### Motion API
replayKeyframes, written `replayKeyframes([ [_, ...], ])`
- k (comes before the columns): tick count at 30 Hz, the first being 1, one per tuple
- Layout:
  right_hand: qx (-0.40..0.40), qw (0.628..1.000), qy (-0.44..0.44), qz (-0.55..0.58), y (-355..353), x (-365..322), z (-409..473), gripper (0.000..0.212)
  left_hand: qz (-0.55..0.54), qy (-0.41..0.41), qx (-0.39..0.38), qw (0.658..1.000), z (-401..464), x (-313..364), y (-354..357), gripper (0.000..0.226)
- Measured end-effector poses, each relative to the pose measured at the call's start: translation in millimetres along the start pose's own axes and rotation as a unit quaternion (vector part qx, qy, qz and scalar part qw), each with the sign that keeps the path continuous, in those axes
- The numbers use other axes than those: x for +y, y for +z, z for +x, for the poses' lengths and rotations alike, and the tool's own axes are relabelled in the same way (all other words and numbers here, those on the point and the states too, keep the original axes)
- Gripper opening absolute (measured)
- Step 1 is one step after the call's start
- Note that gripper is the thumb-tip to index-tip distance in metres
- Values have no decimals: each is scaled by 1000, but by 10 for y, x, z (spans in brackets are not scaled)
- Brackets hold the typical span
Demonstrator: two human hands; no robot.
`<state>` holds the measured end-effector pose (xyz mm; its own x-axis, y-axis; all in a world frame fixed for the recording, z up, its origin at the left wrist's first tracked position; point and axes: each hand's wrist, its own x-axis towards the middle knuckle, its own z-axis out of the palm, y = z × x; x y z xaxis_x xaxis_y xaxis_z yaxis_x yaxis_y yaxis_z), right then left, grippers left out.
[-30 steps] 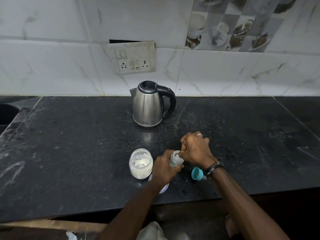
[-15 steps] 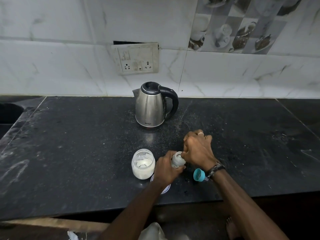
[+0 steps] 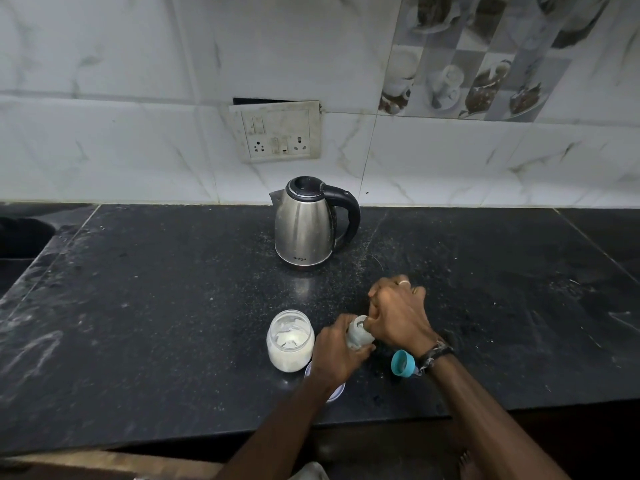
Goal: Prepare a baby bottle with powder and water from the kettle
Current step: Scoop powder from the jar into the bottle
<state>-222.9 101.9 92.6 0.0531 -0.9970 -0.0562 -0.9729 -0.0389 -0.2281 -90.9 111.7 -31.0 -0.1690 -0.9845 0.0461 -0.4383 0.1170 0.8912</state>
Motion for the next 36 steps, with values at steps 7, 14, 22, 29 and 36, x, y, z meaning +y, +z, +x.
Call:
replayKeyframes([
  [7, 11, 1000, 6, -11, 45, -9, -24, 11, 9, -5, 4, 1000, -7, 27, -4, 58],
  [14, 6, 985, 72, 159, -135, 85, -22, 15, 25, -13, 5, 1000, -9, 44, -4, 58],
  [22, 33, 955, 111, 273, -277, 291, -124, 16, 30, -12, 5, 999, -8, 57, -5, 56],
  [29, 82, 891, 122, 431, -422, 332, -110, 9, 20, -19, -6, 1000, 3, 54, 18, 66],
  [36, 70, 843, 127, 518, -455, 218, -17, 6, -7, -10, -12, 1000, -26, 144, 23, 114],
])
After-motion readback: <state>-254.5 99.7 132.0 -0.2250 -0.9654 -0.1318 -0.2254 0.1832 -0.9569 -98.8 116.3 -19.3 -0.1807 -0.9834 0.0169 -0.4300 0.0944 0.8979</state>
